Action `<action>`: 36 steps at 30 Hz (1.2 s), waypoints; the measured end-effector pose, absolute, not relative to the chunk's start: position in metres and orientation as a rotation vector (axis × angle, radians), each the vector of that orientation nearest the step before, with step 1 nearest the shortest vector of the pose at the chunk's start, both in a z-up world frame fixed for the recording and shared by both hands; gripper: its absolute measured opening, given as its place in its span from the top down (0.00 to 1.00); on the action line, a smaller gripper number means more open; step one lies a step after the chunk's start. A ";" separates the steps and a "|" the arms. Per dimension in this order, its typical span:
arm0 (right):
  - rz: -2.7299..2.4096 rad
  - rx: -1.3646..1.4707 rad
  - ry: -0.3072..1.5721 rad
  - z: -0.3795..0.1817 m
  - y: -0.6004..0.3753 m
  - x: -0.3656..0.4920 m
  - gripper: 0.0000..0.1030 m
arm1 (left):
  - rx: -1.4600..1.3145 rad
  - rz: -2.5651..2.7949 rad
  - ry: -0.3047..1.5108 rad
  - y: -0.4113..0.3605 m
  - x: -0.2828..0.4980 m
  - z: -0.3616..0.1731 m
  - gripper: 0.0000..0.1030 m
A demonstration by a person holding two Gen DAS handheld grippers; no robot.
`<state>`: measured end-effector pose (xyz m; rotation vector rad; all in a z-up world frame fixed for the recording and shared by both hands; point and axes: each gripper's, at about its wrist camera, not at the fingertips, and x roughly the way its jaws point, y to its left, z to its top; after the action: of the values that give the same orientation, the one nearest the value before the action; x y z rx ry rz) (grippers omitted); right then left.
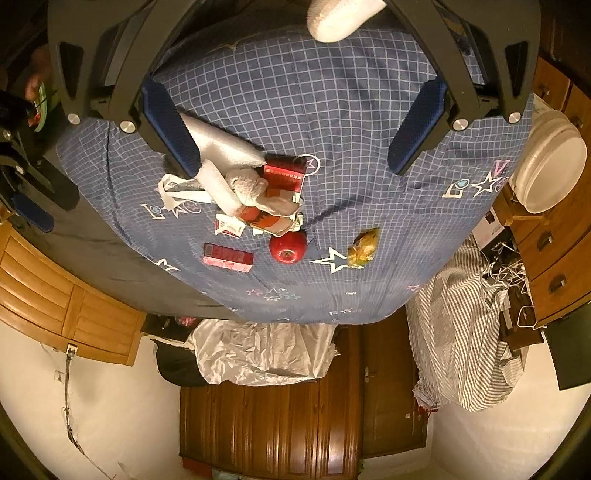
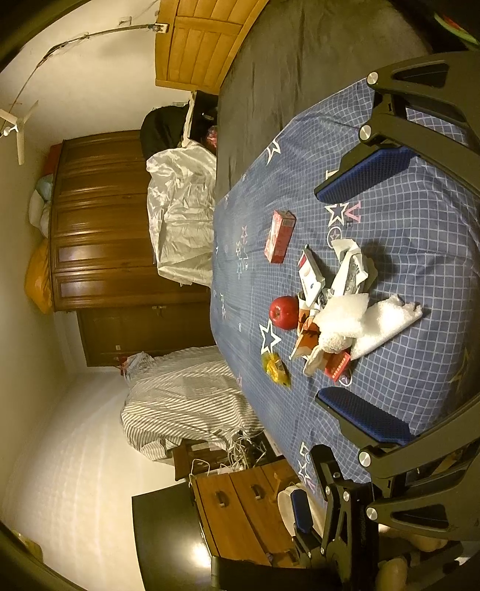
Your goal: Collect trash
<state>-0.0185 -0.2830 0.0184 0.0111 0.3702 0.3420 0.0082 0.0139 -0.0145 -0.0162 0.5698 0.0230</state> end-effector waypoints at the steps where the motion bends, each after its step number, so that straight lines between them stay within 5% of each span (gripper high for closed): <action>1: 0.343 0.011 0.370 0.018 -0.282 -0.018 0.04 | -0.017 0.023 0.573 0.015 0.009 -0.015 0.05; 36: 0.360 0.002 0.366 0.023 -0.272 -0.016 0.04 | -0.016 0.040 0.581 0.020 0.011 -0.013 0.05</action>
<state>-0.0161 -0.2722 0.0231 0.0021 0.3663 0.3597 0.0108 0.0202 -0.0128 -0.0157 0.5810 0.0396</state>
